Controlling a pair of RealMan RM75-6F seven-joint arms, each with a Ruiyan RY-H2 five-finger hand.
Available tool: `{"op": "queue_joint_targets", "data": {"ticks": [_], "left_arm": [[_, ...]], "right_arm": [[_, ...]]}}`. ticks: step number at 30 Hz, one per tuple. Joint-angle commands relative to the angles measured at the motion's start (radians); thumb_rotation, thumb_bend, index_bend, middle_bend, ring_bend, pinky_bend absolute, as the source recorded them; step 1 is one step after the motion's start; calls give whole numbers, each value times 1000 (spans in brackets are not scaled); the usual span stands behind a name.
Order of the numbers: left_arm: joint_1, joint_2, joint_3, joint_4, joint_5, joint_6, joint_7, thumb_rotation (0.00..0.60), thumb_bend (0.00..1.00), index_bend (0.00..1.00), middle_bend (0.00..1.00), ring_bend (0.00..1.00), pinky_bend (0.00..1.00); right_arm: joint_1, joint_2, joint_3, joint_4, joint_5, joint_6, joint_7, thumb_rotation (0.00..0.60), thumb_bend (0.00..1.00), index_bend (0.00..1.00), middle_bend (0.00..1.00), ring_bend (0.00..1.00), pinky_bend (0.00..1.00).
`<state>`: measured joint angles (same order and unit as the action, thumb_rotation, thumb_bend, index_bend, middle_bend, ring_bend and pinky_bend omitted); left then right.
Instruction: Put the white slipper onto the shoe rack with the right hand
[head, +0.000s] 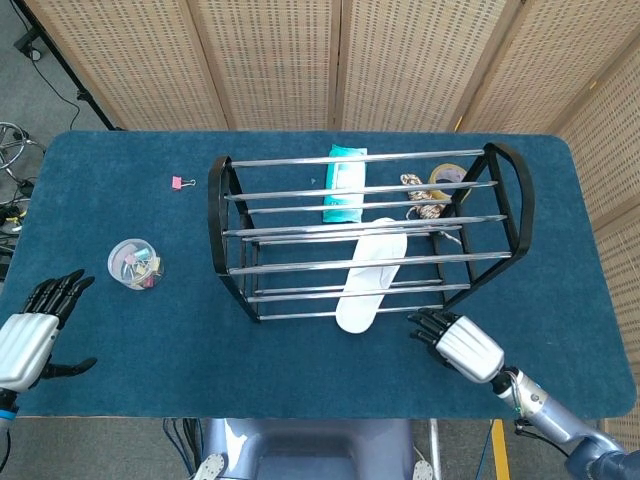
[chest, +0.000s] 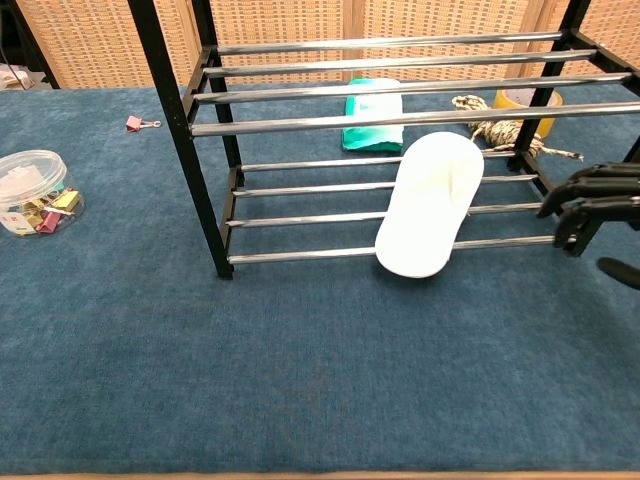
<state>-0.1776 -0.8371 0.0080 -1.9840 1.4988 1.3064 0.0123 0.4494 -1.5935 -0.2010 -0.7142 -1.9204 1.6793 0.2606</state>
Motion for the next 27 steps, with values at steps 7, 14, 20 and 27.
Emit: {"op": "queue_joint_targets", "data": {"ticks": [7, 14, 20, 27], "left_arm": [[2, 5, -2, -3, 3, 8, -10, 600, 0, 0, 0, 0, 0], [3, 9, 0, -2, 19, 13, -19, 600, 0, 0, 0, 0, 0], [9, 8, 4, -4, 35, 26, -15, 600, 0, 0, 0, 0, 0], [30, 9, 1, -5, 53, 78, -2, 600, 0, 0, 0, 0, 0]], "right_arm": [[-179, 17, 35, 341, 86, 158, 181, 600, 493, 415, 321, 276, 420], [-298, 35, 101, 416, 204, 135, 303, 600, 493, 354, 248, 233, 344], [-345, 59, 148, 371, 281, 55, 303, 600, 289, 80, 20, 20, 178], [-387, 207, 195, 21, 362, -8, 254, 600, 150, 0, 0, 0, 56]]}}
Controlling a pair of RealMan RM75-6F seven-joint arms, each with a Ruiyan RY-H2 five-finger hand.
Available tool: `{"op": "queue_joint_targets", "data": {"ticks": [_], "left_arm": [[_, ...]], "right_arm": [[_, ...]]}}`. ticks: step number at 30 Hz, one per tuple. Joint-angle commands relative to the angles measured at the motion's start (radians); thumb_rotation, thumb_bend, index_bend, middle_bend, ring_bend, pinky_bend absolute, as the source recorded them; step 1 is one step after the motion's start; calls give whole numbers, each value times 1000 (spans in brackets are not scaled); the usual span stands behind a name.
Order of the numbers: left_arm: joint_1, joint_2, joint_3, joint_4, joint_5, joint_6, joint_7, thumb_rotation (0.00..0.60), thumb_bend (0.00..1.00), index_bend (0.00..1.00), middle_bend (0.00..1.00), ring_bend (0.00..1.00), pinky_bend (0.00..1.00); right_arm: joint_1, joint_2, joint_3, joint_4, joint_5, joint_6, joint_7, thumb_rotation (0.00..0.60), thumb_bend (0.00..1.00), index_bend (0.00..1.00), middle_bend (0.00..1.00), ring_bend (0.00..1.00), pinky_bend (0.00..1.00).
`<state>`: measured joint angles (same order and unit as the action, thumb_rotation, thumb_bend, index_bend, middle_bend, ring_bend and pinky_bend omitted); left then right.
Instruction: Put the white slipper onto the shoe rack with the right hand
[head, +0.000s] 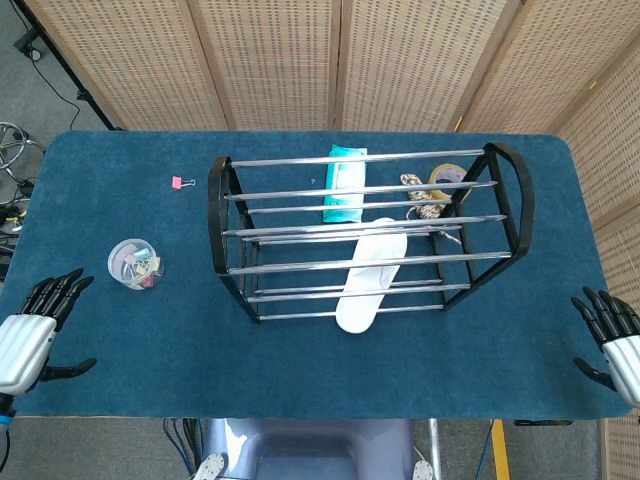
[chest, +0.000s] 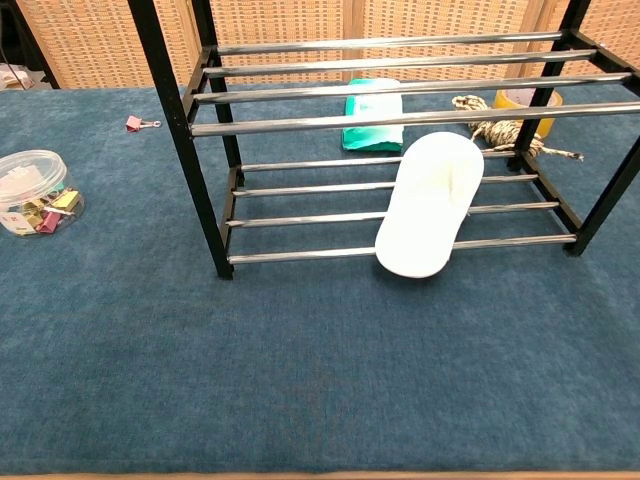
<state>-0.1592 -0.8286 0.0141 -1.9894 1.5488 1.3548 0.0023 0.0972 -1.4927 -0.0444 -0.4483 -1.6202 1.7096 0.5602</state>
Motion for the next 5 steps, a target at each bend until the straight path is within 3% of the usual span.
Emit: {"op": "queue_joint_targets", "data": {"ticks": [1, 5], "left_arm": [[18, -1, -6, 0, 5, 42, 10, 600, 0, 0, 0, 0, 0], [28, 0, -6, 3, 12, 60, 0, 600, 0, 0, 0, 0, 0]], "right_arm": [[-42, 168, 40, -396, 69, -47, -106, 600, 150, 0, 0, 0, 48], [-57, 332, 48, -834, 95, -65, -302, 600, 136, 0, 0, 0, 34]]}}
